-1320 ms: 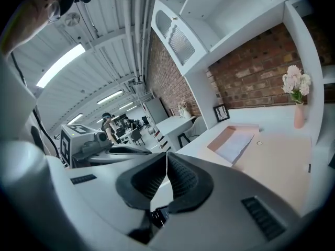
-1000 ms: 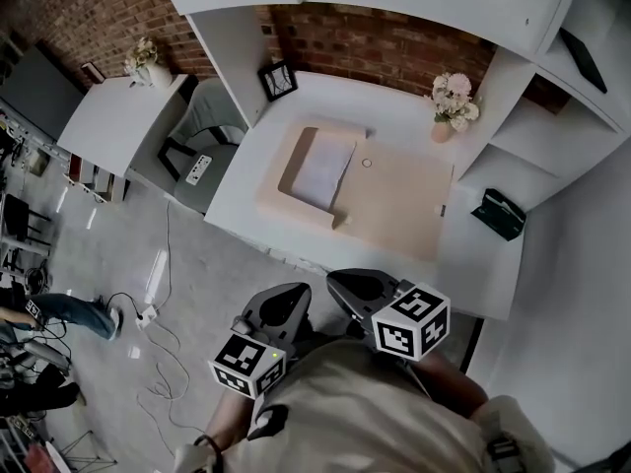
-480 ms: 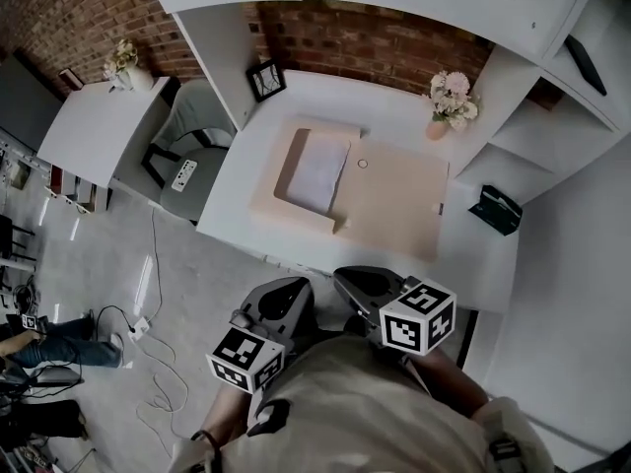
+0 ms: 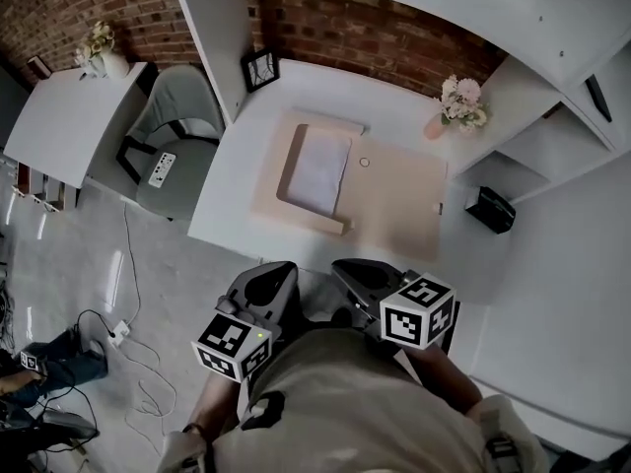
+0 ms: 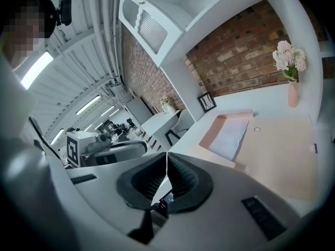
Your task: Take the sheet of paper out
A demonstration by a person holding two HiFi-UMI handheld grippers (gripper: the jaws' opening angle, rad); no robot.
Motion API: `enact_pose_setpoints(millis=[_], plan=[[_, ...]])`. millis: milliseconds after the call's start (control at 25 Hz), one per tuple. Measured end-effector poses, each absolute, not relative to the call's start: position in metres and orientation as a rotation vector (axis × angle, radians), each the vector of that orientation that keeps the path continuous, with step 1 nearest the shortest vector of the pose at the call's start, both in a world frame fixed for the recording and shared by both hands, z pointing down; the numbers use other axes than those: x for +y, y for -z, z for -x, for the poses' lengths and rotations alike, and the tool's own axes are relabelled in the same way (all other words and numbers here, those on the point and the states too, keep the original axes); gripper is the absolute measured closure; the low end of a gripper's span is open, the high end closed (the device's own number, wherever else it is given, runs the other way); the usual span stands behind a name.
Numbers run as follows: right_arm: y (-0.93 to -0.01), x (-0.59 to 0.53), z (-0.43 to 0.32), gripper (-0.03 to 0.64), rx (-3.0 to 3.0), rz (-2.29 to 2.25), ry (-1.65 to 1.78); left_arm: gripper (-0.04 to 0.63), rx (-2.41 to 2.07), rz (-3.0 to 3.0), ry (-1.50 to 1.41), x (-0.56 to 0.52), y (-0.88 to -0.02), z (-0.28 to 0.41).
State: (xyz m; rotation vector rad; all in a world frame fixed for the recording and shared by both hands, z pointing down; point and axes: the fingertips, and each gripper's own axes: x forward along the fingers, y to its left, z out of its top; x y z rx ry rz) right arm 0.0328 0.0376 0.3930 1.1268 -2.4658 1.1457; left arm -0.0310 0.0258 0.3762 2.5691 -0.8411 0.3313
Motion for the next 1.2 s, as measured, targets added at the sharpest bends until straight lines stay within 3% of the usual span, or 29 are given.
enact_pose_setpoints(millis=[520,1200], plan=[[-0.394,0.003,-0.002,0.588,-2.385,-1.287,-1.159,0.580,-0.725,-2.599,-0.263,-0.020,-0.382,0.072],[-0.423,-0.035,-0.040,0.588,-2.293,-1.269,-1.539,0.580,-0.775,-2.589,-0.249,-0.061,-0.384,0.066]])
